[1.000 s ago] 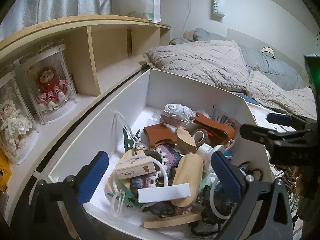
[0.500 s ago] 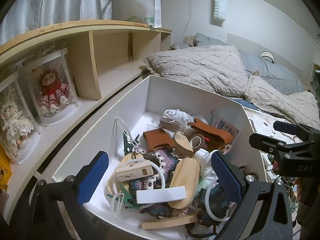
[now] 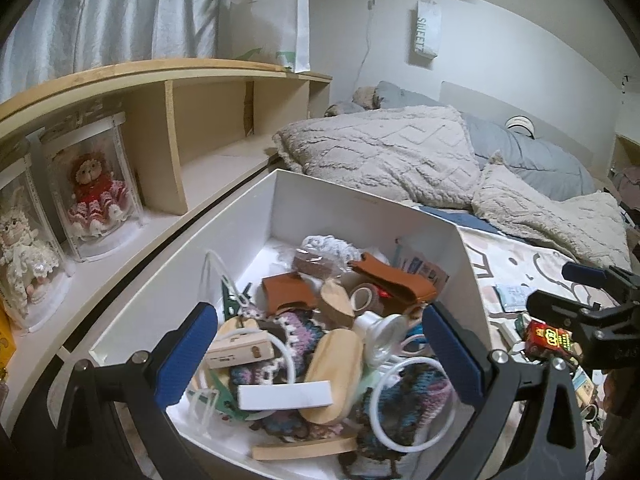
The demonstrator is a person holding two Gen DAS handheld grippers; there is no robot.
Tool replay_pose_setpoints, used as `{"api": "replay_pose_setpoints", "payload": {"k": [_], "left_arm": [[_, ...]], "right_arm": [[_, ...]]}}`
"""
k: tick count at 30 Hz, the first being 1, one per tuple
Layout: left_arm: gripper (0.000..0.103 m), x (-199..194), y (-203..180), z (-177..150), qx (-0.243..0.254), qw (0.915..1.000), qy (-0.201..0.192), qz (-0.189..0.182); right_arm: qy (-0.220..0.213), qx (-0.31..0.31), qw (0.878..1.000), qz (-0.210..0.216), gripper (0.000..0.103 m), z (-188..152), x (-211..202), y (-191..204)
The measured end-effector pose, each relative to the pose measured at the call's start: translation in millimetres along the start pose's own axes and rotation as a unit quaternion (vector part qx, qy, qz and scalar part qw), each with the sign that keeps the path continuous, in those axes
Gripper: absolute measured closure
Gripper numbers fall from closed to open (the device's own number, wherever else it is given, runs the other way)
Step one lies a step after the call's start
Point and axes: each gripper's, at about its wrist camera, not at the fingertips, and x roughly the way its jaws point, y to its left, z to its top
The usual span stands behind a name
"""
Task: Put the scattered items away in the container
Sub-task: 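Withdraw both tools from the box back toward the bed items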
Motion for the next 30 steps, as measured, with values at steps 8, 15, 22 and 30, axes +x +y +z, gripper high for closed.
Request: {"api": "replay_pose_setpoints", "payload": {"k": [8,15,22,30], "left_arm": [[0.0,-6,-27,-2,0.023,0.9994,-0.003,-0.025],[0.0,-10,-61,-10,0.06,0.9971,-0.006,-0.047],[0.0,-14,-92,-21,0.073,0.9945,-0.009,-0.074],[0.0,-18,-123,-32,0.082,0.9912,-0.012,-0.103]], "right_arm": [[-0.013,0.005,1.0,-0.025,0.0,-18,-39,-32],[-0.024,0.024,0.998,-0.048,0.0,-40,-72,-65],[-0.028,0.038,0.996,-0.078,0.0,-66,-95,-96],[-0.029,0.056,0.991,-0.115,0.0,-103,-118,-129]]}}
